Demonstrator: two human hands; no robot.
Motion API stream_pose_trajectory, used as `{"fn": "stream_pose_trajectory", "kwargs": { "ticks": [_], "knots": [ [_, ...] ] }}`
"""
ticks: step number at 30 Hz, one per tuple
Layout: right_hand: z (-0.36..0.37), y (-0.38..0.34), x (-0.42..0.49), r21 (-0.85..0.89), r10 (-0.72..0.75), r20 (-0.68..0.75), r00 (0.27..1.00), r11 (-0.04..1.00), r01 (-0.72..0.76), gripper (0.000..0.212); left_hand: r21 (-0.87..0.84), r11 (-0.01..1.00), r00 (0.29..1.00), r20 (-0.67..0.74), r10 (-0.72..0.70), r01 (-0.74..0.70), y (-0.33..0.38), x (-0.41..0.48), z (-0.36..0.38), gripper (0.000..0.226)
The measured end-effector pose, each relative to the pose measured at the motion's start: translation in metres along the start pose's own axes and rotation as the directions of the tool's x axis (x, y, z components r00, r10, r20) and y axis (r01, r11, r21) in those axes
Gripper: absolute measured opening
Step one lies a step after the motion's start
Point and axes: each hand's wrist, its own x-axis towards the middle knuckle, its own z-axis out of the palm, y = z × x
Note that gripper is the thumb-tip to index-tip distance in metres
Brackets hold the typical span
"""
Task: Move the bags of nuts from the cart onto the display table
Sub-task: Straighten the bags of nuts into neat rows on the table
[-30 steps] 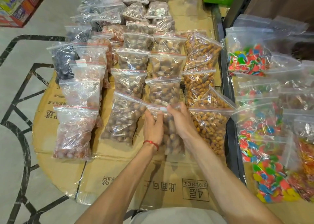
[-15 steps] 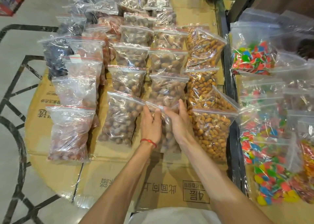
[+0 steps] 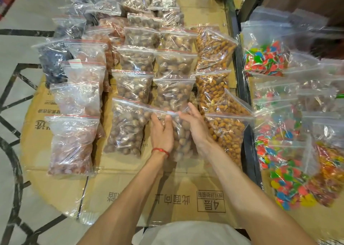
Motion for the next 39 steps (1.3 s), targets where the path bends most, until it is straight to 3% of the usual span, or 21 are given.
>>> {"fn": "stream_pose_trajectory", "kwargs": {
  "ticks": [2, 4, 7, 10, 13, 18, 20, 22, 25, 29, 39],
  "knots": [
    [-0.003, -0.002, -0.001, -0.027, 0.019, -0.018, 1.0, 0.999, -0.02, 0.088, 0.029, 0.999, 0.999, 0.024, -0.028, 0.027, 0.003, 0.003, -0.001, 0.038],
    [-0.004, 0.0, -0.003, -0.085, 0.026, -0.035, 0.999, 0.996, -0.029, 0.098, 0.079, 0.996, 0.999, 0.036, -0.038, 0.035, 0.008, 0.005, -0.004, 0.028],
    [-0.009, 0.006, -0.008, -0.218, -0.035, -0.014, 0.999, 0.975, 0.031, 0.099, 0.142, 0.99, 0.998, 0.052, -0.018, 0.011, 0.014, 0.0, -0.007, 0.048],
    [-0.02, 0.0, -0.034, -0.373, -0.128, 0.042, 0.991, 0.918, 0.135, 0.078, 0.151, 0.988, 0.999, 0.035, 0.033, -0.038, 0.016, -0.021, -0.004, 0.08],
    [-0.049, -0.008, -0.055, -0.532, -0.267, 0.113, 0.957, 0.797, 0.286, 0.059, 0.259, 0.954, 0.988, 0.006, 0.153, -0.15, 0.013, -0.054, 0.001, 0.074],
    [-0.112, -0.029, -0.068, -0.794, -0.503, 0.257, 0.825, 0.377, 0.477, 0.042, 0.558, 0.698, 0.868, 0.083, 0.49, -0.448, 0.03, -0.082, 0.005, 0.053],
    [-0.135, -0.038, -0.063, -0.858, -0.569, 0.295, 0.767, 0.196, 0.475, 0.041, 0.676, 0.532, 0.819, 0.192, 0.541, -0.51, 0.051, -0.084, 0.009, 0.051],
    [-0.155, -0.049, -0.055, -0.883, -0.608, 0.309, 0.731, 0.102, 0.458, 0.041, 0.757, 0.386, 0.793, 0.275, 0.544, -0.528, 0.072, -0.08, 0.015, 0.054],
    [-0.176, -0.068, -0.04, -0.905, -0.634, 0.319, 0.705, 0.016, 0.424, 0.041, 0.815, 0.233, 0.761, 0.336, 0.555, -0.531, 0.102, -0.068, 0.027, 0.055],
    [-0.189, -0.088, -0.017, -0.932, -0.595, 0.312, 0.74, -0.043, 0.359, 0.044, 0.817, 0.068, 0.709, 0.451, 0.542, -0.572, 0.135, -0.039, 0.048, 0.052],
    [-0.184, -0.135, 0.053, -0.961, -0.536, 0.269, 0.8, -0.097, 0.258, 0.058, 0.807, -0.077, 0.71, 0.556, 0.432, -0.585, 0.2, 0.057, 0.079, 0.058]
  ]
}}
